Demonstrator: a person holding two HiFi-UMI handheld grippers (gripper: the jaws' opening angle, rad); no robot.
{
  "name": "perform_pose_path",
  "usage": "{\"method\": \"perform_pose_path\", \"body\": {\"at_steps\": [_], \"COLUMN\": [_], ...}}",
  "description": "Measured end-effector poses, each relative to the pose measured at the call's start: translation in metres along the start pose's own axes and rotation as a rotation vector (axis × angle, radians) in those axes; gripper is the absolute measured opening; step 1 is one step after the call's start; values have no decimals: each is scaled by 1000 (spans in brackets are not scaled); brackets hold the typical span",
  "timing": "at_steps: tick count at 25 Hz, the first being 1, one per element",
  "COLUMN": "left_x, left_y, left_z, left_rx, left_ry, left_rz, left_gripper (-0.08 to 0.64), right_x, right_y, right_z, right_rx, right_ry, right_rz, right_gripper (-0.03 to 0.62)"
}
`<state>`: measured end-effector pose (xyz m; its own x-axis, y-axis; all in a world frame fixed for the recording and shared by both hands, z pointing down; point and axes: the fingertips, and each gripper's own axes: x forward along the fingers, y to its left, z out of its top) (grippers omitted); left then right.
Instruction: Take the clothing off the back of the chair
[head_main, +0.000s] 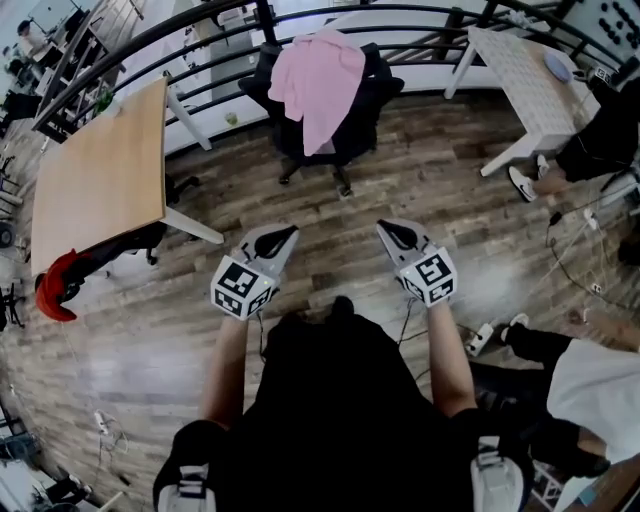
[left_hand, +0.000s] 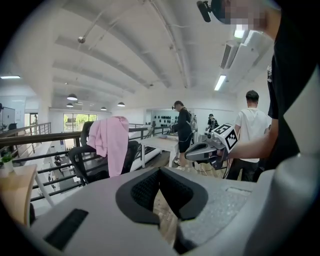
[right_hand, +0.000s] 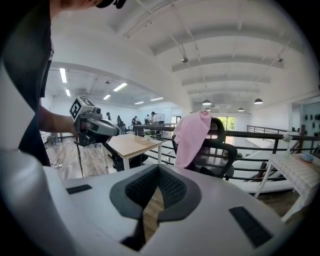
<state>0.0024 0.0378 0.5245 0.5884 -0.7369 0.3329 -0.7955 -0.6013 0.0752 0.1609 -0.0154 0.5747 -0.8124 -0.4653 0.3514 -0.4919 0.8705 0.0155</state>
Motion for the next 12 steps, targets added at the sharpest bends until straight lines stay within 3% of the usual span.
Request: {"method": "perform_pose_path", "body": {"at_steps": [12], "left_x": [25], "left_y": [-10], "left_z": [5], "left_rx": [-26], "left_ry": [-1], "left_rz": [49], "left_gripper": [2], "right_x": [-2], "right_y": [-25], "right_z": [-7], "right_rx": [-9], "right_ry": [12], "right_rz": [55], "right_gripper": [0]}}
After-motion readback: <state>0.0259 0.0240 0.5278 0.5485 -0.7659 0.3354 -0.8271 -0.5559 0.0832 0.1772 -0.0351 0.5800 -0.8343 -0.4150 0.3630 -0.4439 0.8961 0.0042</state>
